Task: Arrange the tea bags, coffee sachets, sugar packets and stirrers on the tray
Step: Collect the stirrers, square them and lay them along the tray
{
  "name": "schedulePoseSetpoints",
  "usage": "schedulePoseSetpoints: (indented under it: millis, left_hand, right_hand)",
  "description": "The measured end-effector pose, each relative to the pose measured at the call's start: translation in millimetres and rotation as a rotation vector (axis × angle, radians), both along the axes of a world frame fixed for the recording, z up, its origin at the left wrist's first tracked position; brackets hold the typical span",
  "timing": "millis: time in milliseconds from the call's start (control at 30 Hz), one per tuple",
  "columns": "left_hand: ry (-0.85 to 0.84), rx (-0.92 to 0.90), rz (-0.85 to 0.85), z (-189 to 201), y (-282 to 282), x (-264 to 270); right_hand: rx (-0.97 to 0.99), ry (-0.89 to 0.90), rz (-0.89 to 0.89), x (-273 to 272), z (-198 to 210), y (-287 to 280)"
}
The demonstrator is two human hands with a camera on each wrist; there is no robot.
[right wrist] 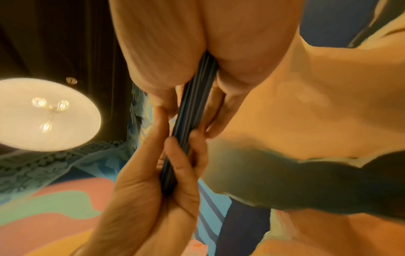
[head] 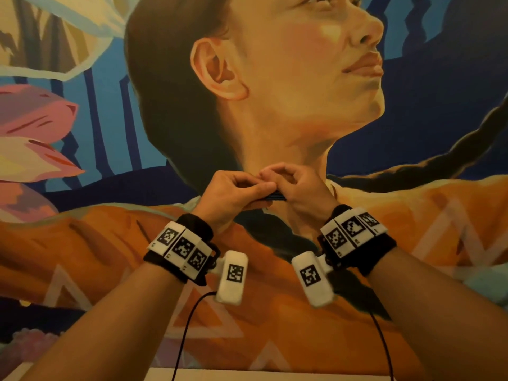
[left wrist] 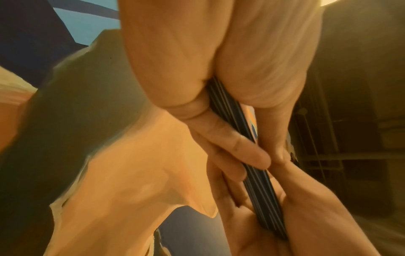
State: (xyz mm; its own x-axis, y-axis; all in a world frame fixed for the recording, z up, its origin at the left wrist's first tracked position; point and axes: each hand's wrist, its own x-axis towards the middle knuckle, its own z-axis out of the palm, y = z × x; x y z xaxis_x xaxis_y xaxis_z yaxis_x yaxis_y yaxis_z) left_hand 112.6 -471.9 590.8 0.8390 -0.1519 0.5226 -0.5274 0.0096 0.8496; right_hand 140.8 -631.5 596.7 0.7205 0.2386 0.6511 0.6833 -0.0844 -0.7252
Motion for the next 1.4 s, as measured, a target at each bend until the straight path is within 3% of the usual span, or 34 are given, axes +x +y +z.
schedulePoseSetpoints:
  millis: [133,233,333,400,467,533,600,667,800,1000,1133,1233,1400]
  left_hand:
    - [-0.076,0.026,0.038,-3,-4,1]
    - [-0.087,-0.102,0.11,-1,-13,4]
    - [-0.156,-0.057,0.362,1,-17,18]
    - [-0.198,-0.019,0.486,3,-16,24]
    - [-0.235,0.008,0.553,6,-14,25]
    - [-0.29,0.018,0.59,9,-11,24]
    - [-0.35,0.038,0.609,10,-9,23]
    - [-0.331,0.052,0.572,10,-9,23]
    - [-0.079,0.067,0.385,10,-8,25]
    - [-0.286,0.121,0.533,7,-5,26]
    - [-0.169,0.071,0.392,4,-9,24]
    - [-0.177,0.143,0.36,3,-8,24]
    - [-0.337,0.145,0.534,-1,-1,26]
  right_hand:
    - [-0.185,0.109,0.14,2,11,-14]
    - [-0.038,0.101,0.114,0,15,-9]
    - [0.118,0.016,-0.036,2,9,5]
    - [0.156,-0.005,-0.04,1,8,8]
    - [0.04,-0.015,0.002,-2,8,4]
    - [-0.344,-0.022,-0.049,-8,12,-3]
    - [-0.675,0.021,-0.128,-14,16,-6]
    - [-0.752,0.035,-0.217,-17,20,-5]
    - [-0.971,-0.282,-0.586,-17,21,0]
    - [-0.977,-0.345,-0.751,-20,15,0]
    - [-0.993,-0.366,-0.803,-14,14,3]
    - [-0.997,-0.37,-0.805,-14,10,4]
    - [-1.016,-0.235,-0.697,-14,7,5]
